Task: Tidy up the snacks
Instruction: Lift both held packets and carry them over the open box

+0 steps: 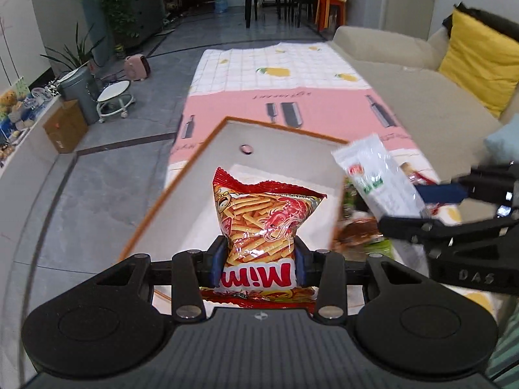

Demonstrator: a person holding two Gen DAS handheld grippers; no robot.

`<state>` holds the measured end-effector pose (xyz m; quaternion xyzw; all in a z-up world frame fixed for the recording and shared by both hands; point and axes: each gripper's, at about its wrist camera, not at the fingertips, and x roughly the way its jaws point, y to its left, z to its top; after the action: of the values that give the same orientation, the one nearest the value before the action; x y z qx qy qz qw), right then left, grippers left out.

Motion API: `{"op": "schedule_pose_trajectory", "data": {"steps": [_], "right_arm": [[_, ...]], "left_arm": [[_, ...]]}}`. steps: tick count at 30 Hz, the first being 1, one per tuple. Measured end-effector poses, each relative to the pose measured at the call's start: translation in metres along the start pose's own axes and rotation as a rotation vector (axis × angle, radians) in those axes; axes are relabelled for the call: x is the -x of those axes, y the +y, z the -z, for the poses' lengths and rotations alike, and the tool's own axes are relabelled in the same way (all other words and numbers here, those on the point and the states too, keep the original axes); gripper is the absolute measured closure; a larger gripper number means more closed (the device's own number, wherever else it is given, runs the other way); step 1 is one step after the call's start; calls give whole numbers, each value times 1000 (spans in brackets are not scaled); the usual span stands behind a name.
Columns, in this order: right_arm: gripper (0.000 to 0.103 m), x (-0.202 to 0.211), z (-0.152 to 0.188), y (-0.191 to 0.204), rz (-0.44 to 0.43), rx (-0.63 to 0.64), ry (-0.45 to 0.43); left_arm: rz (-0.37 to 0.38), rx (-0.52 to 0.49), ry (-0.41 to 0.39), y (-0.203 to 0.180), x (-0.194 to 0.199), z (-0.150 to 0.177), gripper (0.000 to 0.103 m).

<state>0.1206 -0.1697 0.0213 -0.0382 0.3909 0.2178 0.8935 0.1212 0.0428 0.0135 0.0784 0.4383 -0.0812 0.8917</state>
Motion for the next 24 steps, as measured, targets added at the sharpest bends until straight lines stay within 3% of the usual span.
{"op": "schedule_pose_trajectory", "data": {"steps": [6,12,20,24], "right_arm": [[58,-37,-40,17,-54,1,10],[58,-81,-65,44,-66,107,75],[58,-144,-58,60,-83,263,212],[58,-169,-53,62,-103,302,288]], "left_arm": [[-60,-62,78,18,-31,-12,57],[-55,-75,195,43,-68,-11,57],[-49,-230,309,42,-96,-3,57],[-33,-259,359,41,-109,1,57]]}}
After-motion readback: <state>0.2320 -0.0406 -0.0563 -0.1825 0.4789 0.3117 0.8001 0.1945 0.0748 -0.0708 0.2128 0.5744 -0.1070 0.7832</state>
